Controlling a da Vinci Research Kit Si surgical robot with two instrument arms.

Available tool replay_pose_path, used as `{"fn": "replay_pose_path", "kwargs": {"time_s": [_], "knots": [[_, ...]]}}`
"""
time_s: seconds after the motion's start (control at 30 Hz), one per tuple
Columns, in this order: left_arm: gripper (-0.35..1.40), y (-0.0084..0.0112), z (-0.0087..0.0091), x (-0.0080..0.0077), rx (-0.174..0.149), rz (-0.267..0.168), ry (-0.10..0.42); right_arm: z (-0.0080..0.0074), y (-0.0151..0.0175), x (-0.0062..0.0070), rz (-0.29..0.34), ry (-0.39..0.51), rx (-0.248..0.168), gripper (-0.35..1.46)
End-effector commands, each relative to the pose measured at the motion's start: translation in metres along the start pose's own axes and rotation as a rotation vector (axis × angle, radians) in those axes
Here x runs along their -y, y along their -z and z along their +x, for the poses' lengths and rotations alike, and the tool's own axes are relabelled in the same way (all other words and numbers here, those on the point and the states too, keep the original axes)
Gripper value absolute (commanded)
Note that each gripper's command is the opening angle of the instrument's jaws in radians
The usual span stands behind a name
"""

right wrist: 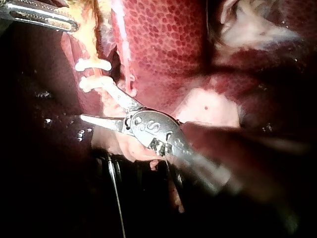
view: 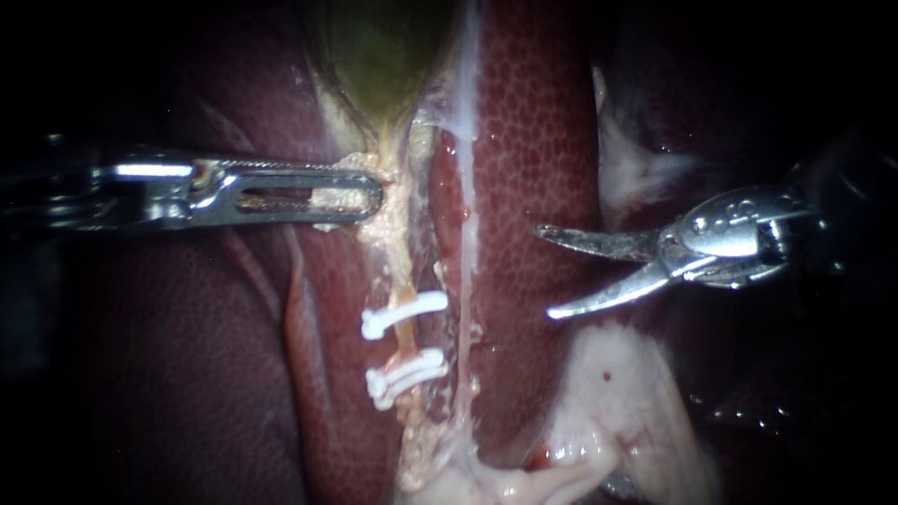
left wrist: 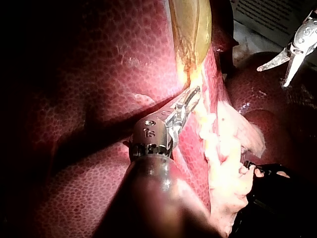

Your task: Go to the cutting position left tube

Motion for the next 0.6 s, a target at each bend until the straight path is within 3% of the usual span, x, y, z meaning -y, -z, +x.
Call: {"fn": "replay_pose_path", "kwargs": {"time_s": [0.03,0.23,0.43,0.6], "knots": [[-0.35,0.0002,-0.0002,0.0,-0.001,0.001,0.0,0.0,-0.0001,0.0,0.0,0.0,0.0,1.43],[-0.35,0.0026,-0.0026,-0.0001,-0.011,0.006,0.011,0.0,-0.0002,-0.0001,-0.001,0.0,0.0,1.43],[-0.35,0.0061,-0.0052,0.0001,0.019,-0.002,0.034,-0.0001,-0.0003,-0.0002,-0.002,0.0,0.0,1.43],[-0.35,0.0075,-0.0061,0.0005,0.031,-0.005,0.03,-0.0002,-0.0004,-0.0002,0.0,0.0,-0.001,1.43]]}}
